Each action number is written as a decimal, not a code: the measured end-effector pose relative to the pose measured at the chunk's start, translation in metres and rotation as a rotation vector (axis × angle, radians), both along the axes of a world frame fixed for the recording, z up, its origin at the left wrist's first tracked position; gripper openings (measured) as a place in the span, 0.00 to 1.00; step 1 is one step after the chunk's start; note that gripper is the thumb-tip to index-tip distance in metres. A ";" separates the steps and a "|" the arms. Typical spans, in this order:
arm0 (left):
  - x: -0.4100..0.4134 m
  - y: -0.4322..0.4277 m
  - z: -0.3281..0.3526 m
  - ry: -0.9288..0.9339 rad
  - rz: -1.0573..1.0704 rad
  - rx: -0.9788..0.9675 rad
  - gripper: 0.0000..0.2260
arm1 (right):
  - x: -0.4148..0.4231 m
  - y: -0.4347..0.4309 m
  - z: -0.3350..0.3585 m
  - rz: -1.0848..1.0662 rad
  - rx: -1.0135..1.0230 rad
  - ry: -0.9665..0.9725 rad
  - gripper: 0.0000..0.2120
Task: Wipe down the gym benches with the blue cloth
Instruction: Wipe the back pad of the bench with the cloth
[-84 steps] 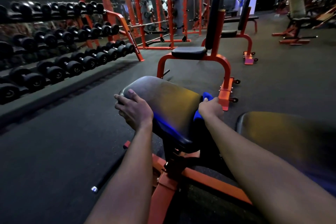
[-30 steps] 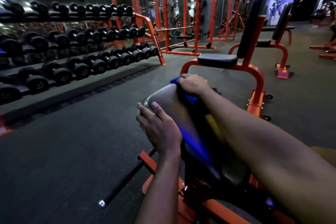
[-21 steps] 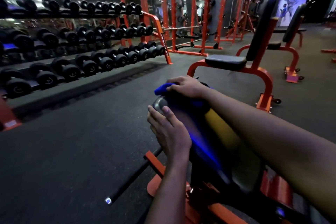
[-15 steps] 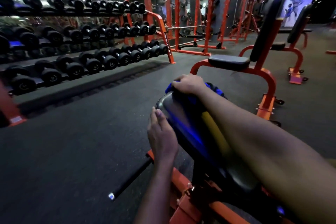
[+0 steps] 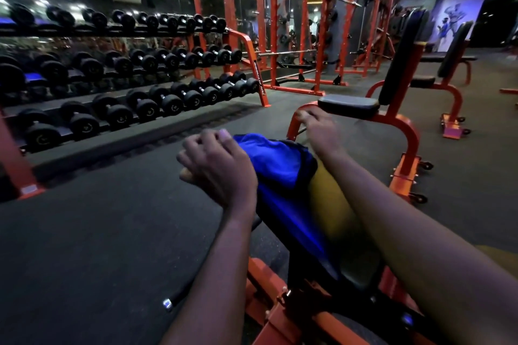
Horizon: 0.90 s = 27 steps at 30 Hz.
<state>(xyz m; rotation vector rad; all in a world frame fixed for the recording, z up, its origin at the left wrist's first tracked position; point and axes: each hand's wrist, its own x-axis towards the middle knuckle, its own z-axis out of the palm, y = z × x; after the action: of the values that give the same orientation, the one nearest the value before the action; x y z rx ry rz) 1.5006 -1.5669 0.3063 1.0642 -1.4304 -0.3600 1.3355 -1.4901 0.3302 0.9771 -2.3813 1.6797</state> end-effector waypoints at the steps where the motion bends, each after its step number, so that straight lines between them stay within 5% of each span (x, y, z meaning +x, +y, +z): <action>1: -0.009 0.006 0.010 -0.102 -0.004 -0.018 0.15 | -0.018 0.013 -0.010 -0.176 0.142 -0.056 0.13; 4: -0.047 0.022 0.022 -0.603 -0.292 0.144 0.29 | -0.060 0.040 -0.052 -0.240 0.675 -0.239 0.23; 8: -0.075 0.016 0.008 -1.010 -0.327 0.306 0.41 | -0.074 0.046 -0.075 -0.194 0.758 -0.258 0.31; 15: -0.049 -0.061 0.004 -0.685 -0.635 0.559 0.40 | -0.068 0.047 -0.081 -0.269 0.767 -0.157 0.30; 19: -0.018 -0.032 -0.029 -0.276 -0.551 0.526 0.26 | -0.067 0.046 -0.082 -0.292 0.759 -0.136 0.29; 22: -0.002 -0.008 -0.059 -0.051 -0.525 0.564 0.26 | -0.067 0.046 -0.084 -0.301 0.764 -0.130 0.29; 27: -0.018 -0.037 -0.041 -0.084 -0.681 0.549 0.26 | -0.069 0.044 -0.084 -0.307 0.775 -0.115 0.29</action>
<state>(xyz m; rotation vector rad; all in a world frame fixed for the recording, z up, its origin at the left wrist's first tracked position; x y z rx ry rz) 1.4830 -1.6034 0.2658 0.9883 -1.8007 -1.2657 1.2668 -1.4464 0.2464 0.5092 -3.1214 0.7137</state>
